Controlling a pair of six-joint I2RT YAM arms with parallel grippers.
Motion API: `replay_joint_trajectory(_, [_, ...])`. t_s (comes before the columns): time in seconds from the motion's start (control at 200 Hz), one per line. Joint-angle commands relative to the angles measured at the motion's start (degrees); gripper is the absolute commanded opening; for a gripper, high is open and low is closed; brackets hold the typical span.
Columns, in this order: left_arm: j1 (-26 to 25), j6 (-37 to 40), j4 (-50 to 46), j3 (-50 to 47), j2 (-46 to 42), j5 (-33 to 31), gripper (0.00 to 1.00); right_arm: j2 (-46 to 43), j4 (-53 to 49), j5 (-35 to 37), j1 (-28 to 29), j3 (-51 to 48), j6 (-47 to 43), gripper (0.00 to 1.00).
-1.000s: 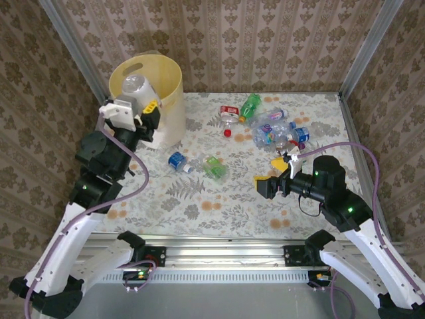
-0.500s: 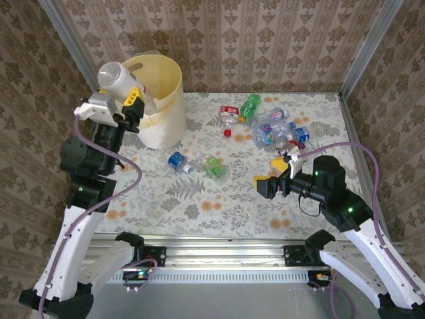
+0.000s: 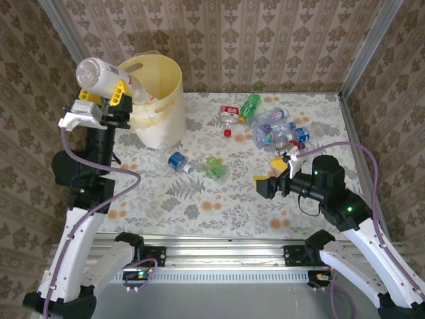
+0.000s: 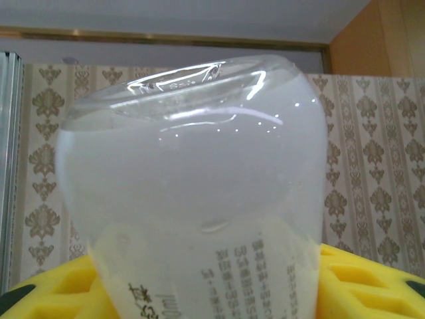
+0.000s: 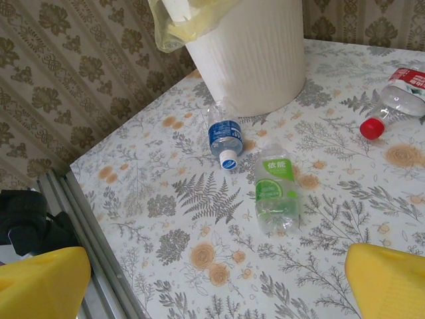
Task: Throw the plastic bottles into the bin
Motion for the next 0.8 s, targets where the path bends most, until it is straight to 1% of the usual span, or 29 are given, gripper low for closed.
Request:
replay_joint_trajectory(0.0, [0.73, 1.38, 5.76, -0.06, 0.66, -0.3, 0.34, -0.24, 0.54, -1.31, 0.44, 1.41, -0.26, 1.0])
replay_joint_trajectory(0.3, [0.99, 2.61, 8.95, -0.12, 3.13, -0.11, 0.34, 0.03, 0.67, -2.29, 0.44, 1.61, -0.73, 1.0])
replay_joint_trajectory(0.795, [1.34, 3.48, 9.81, -0.78, 3.84, -0.91, 0.35, -0.23, 0.75, -3.27, 0.44, 1.59, -0.56, 1.0])
